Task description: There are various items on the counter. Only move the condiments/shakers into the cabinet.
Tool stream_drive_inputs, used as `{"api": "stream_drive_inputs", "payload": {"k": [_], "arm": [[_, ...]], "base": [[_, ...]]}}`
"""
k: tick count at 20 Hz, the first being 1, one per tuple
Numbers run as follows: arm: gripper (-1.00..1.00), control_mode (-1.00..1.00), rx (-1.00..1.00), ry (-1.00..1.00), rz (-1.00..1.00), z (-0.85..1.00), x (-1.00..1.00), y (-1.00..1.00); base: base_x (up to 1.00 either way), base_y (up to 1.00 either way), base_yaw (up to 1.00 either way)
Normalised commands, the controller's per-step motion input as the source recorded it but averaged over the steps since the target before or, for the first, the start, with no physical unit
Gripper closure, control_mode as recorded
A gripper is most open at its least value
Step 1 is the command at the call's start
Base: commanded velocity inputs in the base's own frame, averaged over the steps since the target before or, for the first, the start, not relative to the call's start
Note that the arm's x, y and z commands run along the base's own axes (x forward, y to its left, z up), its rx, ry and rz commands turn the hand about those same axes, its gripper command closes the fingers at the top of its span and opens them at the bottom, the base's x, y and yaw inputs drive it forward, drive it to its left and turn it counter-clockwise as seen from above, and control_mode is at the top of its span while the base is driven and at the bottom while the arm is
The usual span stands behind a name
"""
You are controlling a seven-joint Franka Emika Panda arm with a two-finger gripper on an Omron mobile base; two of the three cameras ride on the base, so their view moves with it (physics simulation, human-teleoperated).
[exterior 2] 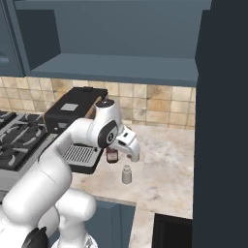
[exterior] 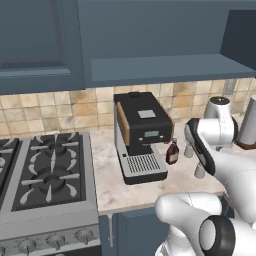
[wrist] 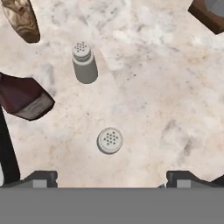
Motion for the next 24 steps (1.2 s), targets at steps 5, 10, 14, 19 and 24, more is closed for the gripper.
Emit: {"api": "stream_drive_inputs", "payload": {"k": [5, 10, 14, 19, 24], "arm": [[-1.00, -1.00, -0.01, -0.02, 0.00, -0.43, 0.00, -0.03], [-1.00, -1.00, 0.00, -0.01, 0.00, -0.31, 0.00, -0.18], [-1.00, -1.00, 0.00, 0.00, 0.00, -0.36, 0.00, -0.24], [-1.00, -1.00, 0.00, 0.00, 0.00, -0.17, 0.00, -0.03], [-1.00, -1.00, 0.00, 0.00, 0.00, -0.12, 0.00, 0.00]], "base": [[0.00, 0.00, 0.00], [0.00, 0.00, 0.00], [0.00, 0.00, 0.00], [0.00, 0.00, 0.00], [0.00, 0.00, 0.00]]}}
